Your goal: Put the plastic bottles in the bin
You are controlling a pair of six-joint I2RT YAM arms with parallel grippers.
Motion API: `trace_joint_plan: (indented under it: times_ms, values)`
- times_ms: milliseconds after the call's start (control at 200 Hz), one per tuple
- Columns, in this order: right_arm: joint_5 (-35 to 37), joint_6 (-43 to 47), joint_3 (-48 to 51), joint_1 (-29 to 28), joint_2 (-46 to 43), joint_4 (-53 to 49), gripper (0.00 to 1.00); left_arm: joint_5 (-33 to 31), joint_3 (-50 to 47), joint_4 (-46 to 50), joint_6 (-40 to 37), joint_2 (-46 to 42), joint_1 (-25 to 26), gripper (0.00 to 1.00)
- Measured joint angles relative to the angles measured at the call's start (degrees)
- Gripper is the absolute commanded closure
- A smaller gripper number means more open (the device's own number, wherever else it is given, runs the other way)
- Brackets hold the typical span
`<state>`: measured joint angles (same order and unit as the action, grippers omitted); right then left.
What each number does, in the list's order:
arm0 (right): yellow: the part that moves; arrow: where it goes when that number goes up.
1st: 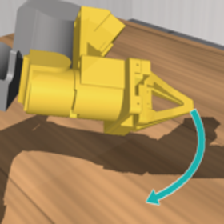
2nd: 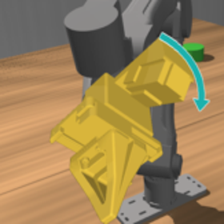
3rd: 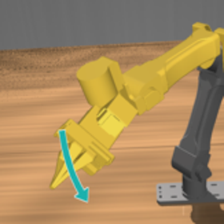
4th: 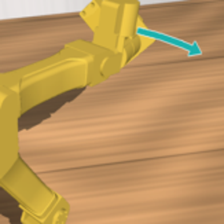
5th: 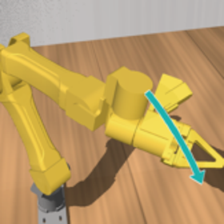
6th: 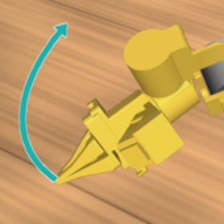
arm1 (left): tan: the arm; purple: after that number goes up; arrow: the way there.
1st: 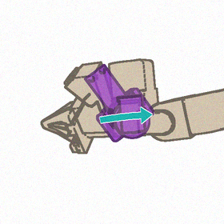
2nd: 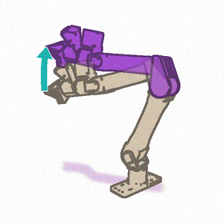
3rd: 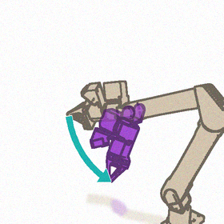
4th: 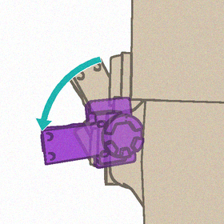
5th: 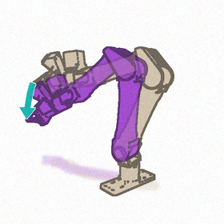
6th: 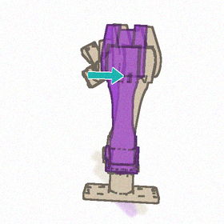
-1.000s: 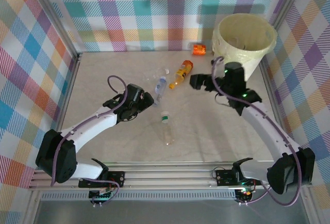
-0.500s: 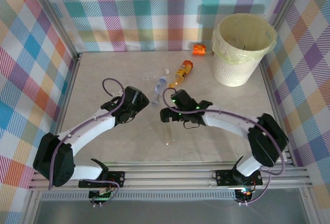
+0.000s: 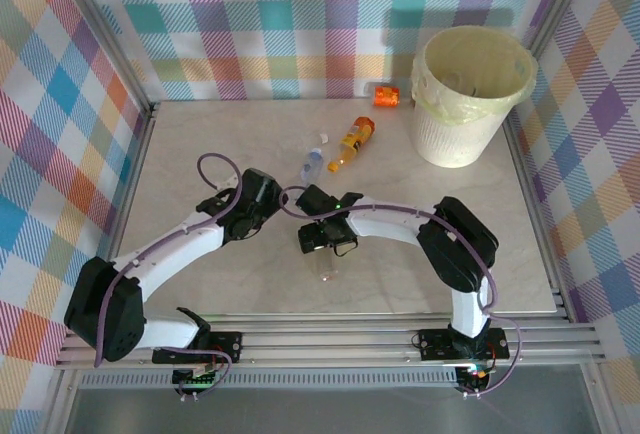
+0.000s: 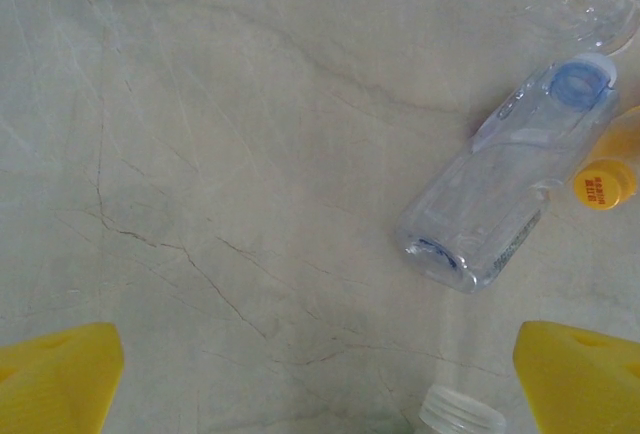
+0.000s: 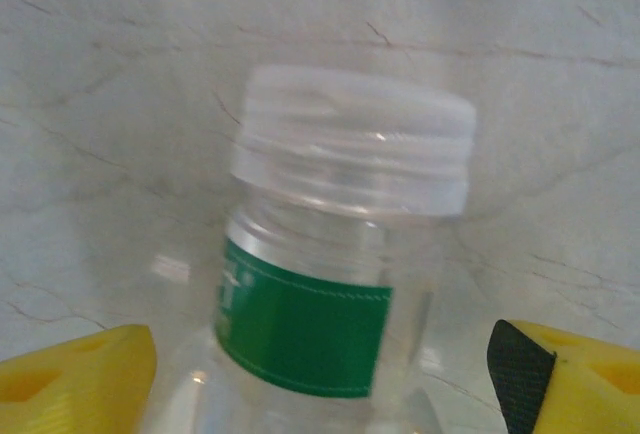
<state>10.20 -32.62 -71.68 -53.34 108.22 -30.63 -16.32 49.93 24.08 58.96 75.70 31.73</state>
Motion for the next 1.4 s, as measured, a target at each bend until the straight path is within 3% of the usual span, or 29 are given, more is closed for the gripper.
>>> trace_joint_plan:
  times_ms: [265,565,835,1045,1405]
  values:
    - [-0.94,0.48,2.93,0.0,-1.16,-0.98,0.39,0.42,0.0,-0.04,0.0,1.33,0.0,0.0]
    - [-0.55,3.5,4.63,1.51,-11.1,0.87,0.5,6.14,-0.33,-6.99,-2.69,2.16,-0.04,0.0]
    - [-1.25,5.73,5.9,13.62,-22.82,4.59,0.54,12.76,-0.42,-17.55,-7.15,2.12,-0.02,0.0]
    - [-3.17,9.99,3.74,24.39,-28.74,5.07,0.55,14.36,-0.44,-20.61,-9.35,0.66,0.02,0.0]
    - [-2.43,19.74,-8.83,31.8,-30.42,8.74,0.55,14.32,-1.57,-21.16,-9.31,-0.46,0.02,0.0]
